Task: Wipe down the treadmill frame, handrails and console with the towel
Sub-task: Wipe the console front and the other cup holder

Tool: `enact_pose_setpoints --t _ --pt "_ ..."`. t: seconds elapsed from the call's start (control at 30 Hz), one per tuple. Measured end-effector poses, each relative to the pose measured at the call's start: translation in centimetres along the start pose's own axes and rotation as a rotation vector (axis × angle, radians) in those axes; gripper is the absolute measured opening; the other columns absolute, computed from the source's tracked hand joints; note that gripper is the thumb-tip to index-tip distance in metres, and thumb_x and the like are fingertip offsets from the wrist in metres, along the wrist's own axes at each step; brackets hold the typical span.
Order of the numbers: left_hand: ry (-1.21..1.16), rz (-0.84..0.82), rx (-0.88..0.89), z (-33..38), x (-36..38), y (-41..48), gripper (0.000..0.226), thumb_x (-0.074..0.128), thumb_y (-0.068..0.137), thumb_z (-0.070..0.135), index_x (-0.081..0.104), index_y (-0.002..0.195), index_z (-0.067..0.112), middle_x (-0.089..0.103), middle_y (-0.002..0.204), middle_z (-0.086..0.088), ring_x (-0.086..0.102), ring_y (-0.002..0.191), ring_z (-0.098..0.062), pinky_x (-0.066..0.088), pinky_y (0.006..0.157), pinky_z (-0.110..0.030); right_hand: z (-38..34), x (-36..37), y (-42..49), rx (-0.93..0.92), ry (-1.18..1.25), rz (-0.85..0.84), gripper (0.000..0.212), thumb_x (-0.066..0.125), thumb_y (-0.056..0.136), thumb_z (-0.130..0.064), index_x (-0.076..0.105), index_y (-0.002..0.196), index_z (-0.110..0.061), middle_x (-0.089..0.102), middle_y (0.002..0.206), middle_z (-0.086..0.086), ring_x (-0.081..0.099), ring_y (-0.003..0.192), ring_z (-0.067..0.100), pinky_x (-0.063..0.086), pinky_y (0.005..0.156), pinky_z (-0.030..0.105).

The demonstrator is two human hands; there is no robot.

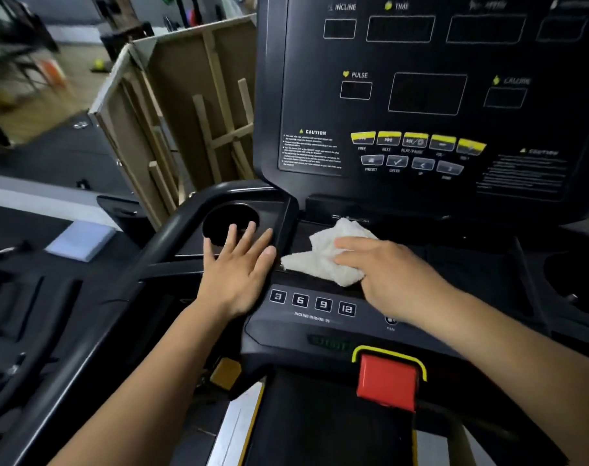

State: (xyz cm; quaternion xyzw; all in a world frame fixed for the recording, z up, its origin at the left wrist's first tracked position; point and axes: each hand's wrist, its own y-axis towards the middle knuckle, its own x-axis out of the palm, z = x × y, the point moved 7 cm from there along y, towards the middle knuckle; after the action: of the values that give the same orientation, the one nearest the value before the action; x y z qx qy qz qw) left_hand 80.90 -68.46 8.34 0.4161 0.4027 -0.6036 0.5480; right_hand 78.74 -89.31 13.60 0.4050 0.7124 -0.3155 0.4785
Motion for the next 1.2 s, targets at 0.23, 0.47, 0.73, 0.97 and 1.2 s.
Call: enact_pose_setpoints --t 0.23,0.47,0.73,0.97,1.2 --pt "-0.059 0.024 0.123 3.7 0.7 -2.5 0.078 0.002 0.09 0.06 0.009 0.159 0.022 0.002 0.165 0.008 -0.009 0.15 -0.004 -0.008 0.123 -0.036 -3.3 1.3 3.5 -0.117 0.033 -0.005 0.031 0.031 0.089 -0.037 0.06 0.099 -0.03 0.044 0.115 -0.011 0.043 0.107 0.02 0.033 0.099 0.04" --pt "-0.096 0.045 0.122 3.9 0.6 -2.7 0.078 0.009 0.089 0.062 0.015 0.157 0.025 0.005 0.164 0.008 -0.005 0.15 -0.001 -0.007 0.123 -0.034 1.7 -0.5 -1.6 -0.012 -0.021 -0.066 0.039 0.038 0.096 -0.055 0.057 0.126 -0.039 0.029 0.149 -0.029 0.022 0.143 0.012 0.037 0.104 0.033" --pt "-0.387 0.048 0.112 3.9 0.1 -2.9 0.079 0.01 0.091 0.063 0.013 0.158 0.022 0.01 0.161 0.016 -0.004 0.145 0.013 -0.011 0.121 -0.027 -2.9 1.6 4.4 -0.07 0.061 -0.061 0.03 0.041 0.099 -0.039 0.06 0.12 -0.032 0.035 0.152 -0.019 0.047 0.127 0.022 0.039 0.1 0.034" --pt "-0.109 -0.009 0.172 4.3 0.4 -2.9 0.082 0.003 0.089 0.067 0.004 0.159 0.024 -0.006 0.166 0.007 -0.013 0.149 0.0 -0.014 0.122 -0.037 -0.4 0.5 0.6 -0.015 0.052 -0.025 0.034 0.045 0.095 -0.052 0.061 0.122 -0.039 0.041 0.145 -0.024 0.045 0.127 0.009 0.038 0.099 0.024" --pt "-0.038 0.026 0.187 4.6 0.7 -2.6 0.072 0.008 0.092 0.061 0.028 0.153 0.029 0.003 0.167 -0.004 -0.001 0.153 -0.015 -0.004 0.123 -0.047 -1.4 1.2 1.9 0.029 0.093 0.043 0.033 0.05 0.097 -0.041 0.062 0.126 -0.03 0.039 0.148 -0.023 0.046 0.128 0.012 0.034 0.103 0.024"
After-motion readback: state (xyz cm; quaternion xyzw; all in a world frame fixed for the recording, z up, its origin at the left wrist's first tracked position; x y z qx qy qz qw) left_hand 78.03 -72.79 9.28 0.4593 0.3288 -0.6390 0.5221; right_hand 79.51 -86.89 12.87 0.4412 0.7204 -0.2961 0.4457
